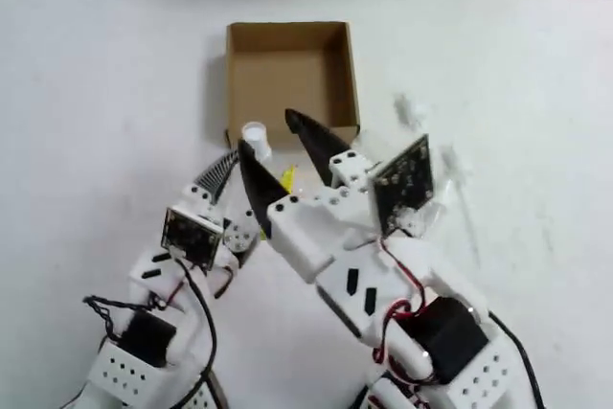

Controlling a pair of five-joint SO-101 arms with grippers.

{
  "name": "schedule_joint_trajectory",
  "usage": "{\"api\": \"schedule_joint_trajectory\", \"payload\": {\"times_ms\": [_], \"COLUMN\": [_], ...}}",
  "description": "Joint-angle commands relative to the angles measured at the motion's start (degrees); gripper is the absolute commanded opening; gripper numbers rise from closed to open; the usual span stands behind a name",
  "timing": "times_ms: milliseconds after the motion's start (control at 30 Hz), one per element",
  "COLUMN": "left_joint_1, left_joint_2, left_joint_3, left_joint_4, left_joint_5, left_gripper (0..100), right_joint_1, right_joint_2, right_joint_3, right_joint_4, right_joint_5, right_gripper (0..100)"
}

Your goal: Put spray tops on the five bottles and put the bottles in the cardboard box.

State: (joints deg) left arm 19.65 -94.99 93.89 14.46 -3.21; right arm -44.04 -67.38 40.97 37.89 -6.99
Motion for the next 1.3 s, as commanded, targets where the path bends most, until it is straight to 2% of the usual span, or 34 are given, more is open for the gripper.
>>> {"api": "schedule_joint_trajectory", "payload": {"times_ms": [0, 100, 167, 467, 933, 1133, 1267], "left_joint_1": [-0.13, -0.13, -0.13, -0.13, -0.13, -0.13, -0.13], "left_joint_2": [-1.27, -1.27, -1.27, -1.27, -1.27, -1.27, -1.27], "left_joint_3": [-0.79, -0.7, -0.7, -0.7, -0.7, -0.7, -0.7], "left_joint_4": [-1.58, -1.58, -1.58, -1.49, -1.58, -1.58, -1.49], "left_joint_5": [-0.18, -0.18, -0.18, -0.26, -0.26, -0.18, -0.26], "left_gripper": [2, 2, 2, 2, 2, 2, 2], "right_joint_1": [3.12, 5.41, 5.67, 5.49, 2.68, 3.82, 8.22], "right_joint_2": [1.27, 5.23, 8.22, 19.03, 15.43, 14.99, 14.99], "right_joint_3": [-4.31, -6.68, -9.32, -14.33, -13.63, -14.07, -14.15], "right_joint_4": [-0.31, -0.04, -0.04, 0.66, 16.22, 13.14, 9.1], "right_joint_5": [0.0, 0.0, 0.0, 0.0, -0.44, 0.0, 0.0], "right_gripper": [0.6, 4.3, 1.0, 1.5, 1.5, 1.5, 1.5]}}
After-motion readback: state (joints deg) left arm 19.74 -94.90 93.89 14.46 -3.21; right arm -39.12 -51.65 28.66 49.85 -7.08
